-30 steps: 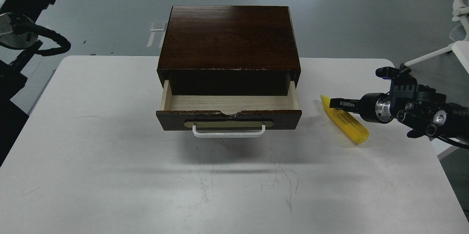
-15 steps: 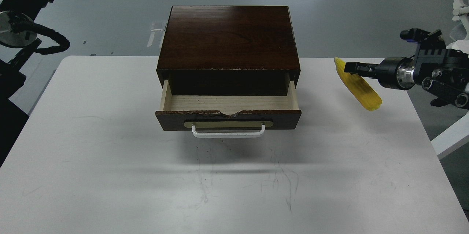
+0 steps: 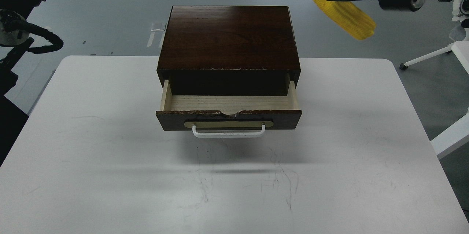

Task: Put corn in drawer with both arms
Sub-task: 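Lift the corn and carry it over the open drawer with the right hand, then lower the corn into the drawer and open the right hand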

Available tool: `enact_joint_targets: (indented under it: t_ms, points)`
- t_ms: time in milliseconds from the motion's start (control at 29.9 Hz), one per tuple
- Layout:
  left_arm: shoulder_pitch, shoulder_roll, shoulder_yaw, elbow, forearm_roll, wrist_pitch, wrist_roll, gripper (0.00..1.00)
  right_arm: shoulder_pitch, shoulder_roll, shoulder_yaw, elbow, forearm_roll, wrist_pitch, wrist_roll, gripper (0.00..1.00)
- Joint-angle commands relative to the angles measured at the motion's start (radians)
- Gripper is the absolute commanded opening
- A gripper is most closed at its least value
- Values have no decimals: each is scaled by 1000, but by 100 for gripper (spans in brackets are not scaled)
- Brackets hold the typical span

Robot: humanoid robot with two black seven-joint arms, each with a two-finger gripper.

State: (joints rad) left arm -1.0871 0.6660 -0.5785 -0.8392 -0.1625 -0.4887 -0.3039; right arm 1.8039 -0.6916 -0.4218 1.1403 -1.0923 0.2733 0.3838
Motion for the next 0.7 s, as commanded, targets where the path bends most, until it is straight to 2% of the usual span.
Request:
enact_joint_targets:
  t_ms: [0,201,401,668]
  points:
    - [0,21,0,0,0,0,0,98,40,89,0,61,-103,-2,0,0]
    - [1,33,2,-1,0,0,-1,98,37,193,1,70,-400,-17,0,0]
    - [3,49,6,-1,0,0,-1,98,-1,273,4,67,-411,-23,-2,0]
    - [6,52,6,0,0,0,-1,98,-101,308,135,72,-406,-26,-2,0]
